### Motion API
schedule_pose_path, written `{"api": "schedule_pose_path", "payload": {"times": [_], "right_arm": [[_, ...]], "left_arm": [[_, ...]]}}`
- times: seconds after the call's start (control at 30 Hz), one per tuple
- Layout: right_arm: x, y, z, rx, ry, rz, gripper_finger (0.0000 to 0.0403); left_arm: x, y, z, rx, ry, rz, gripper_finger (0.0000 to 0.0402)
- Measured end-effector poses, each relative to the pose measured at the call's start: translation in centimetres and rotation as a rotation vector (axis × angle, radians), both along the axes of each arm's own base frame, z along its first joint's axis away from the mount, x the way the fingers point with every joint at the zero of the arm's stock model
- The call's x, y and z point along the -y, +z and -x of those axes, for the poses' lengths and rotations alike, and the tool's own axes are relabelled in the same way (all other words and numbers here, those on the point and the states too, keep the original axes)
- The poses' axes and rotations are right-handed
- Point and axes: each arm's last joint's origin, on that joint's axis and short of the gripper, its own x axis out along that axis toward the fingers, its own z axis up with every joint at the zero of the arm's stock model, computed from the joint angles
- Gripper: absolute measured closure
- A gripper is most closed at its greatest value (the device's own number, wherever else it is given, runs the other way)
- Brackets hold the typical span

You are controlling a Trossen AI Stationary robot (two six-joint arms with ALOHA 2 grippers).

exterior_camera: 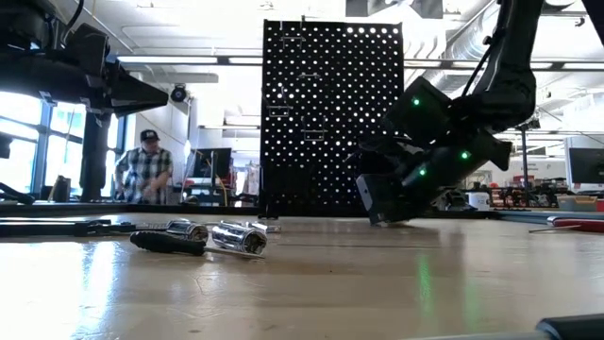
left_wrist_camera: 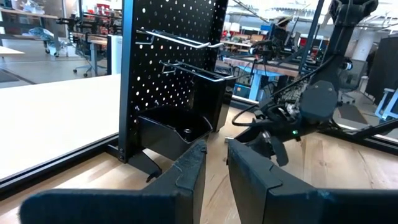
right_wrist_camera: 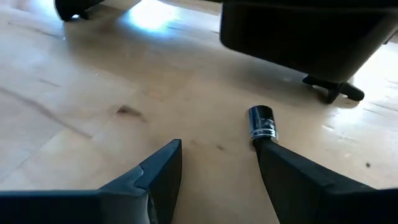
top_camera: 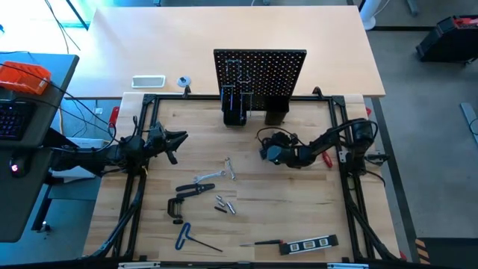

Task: Hang tools onto peg board
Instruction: Put the socket into the left bin on the pegboard

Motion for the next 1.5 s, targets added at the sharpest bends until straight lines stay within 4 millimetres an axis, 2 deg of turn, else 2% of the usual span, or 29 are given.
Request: {"api": "schedule_pose_path", "payload": {"times": [0.13, 0.23, 0.57, 0.9, 1.2, 1.5], "right_arm": [[1.0, 0.0, 0.1, 0.01, -0.012, -0.025, 0.021], [1.5, -0.4, 0.0, 0.017, -0.018, -0.038, 0.0237], [0.8, -1.1, -0.2, 0.017, 0.023, -0.063, 0.0394], [-1.8, -0.7, -0.7, 0.075, 0.105, -0.086, 0.04], [-4.8, 1.2, -1.2, 0.135, 0.3, -0.172, 0.0403], [-6.8, 3.1, -2.7, 0.256, 0.436, -0.088, 0.0403]], "left_arm": [[0.0, 0.0, 0.0, 0.0, 0.0, 0.0, 0.0342], [0.0, 0.0, 0.0, 0.0, 0.001, 0.0, 0.0342], [0.0, 0.0, 0.0, 0.001, 0.001, 0.001, 0.0342], [0.0, 0.0, 0.0, 0.004, 0.0, 0.008, 0.0342], [0.0, 0.0, 0.0, 0.004, 0.0, 0.008, 0.0342], [0.0, 0.0, 0.0, 0.003, 0.0, 0.007, 0.0342]]}}
